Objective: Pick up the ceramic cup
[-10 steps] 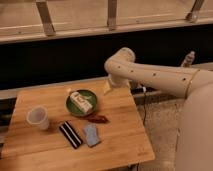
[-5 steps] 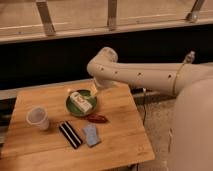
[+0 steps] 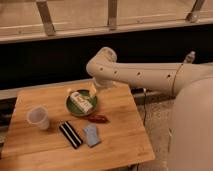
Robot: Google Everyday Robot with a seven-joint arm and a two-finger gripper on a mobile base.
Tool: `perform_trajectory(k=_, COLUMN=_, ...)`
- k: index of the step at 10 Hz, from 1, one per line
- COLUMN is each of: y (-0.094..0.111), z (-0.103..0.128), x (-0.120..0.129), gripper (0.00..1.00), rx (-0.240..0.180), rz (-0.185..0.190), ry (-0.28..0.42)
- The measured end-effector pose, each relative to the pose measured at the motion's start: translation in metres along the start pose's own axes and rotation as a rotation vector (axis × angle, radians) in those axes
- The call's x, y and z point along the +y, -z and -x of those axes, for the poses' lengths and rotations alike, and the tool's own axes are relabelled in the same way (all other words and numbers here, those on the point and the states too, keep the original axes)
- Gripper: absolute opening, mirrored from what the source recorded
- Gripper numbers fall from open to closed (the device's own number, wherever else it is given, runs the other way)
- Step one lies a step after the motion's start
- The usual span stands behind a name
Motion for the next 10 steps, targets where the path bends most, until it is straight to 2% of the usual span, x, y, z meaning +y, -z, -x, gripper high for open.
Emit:
perform_trajectory(k=2, y=0.014, z=0.009, x=0.014, gripper=0.8, rx=-0.032, rz=0.0, ry=0.038)
perform_trajectory(k=5, y=0.051, z=0.052, x=0.072, gripper=0.8, rx=-0.086, rz=-0.017, ry=0.188)
perform_trajectory(k=6, y=0.059, z=0.059, x=0.087, gripper=0.8, rx=-0.096, rz=-0.022, ry=0.229)
perform_trajectory(k=7, y=0.074, z=0.064, x=0.11, gripper=0.8, rx=-0.112, rz=-0.025, ry=0.282)
perform_trajectory(k=10, y=0.095, z=0.048, x=0.16, gripper=0.8, rx=-0.135, rz=-0.036, ry=0.378)
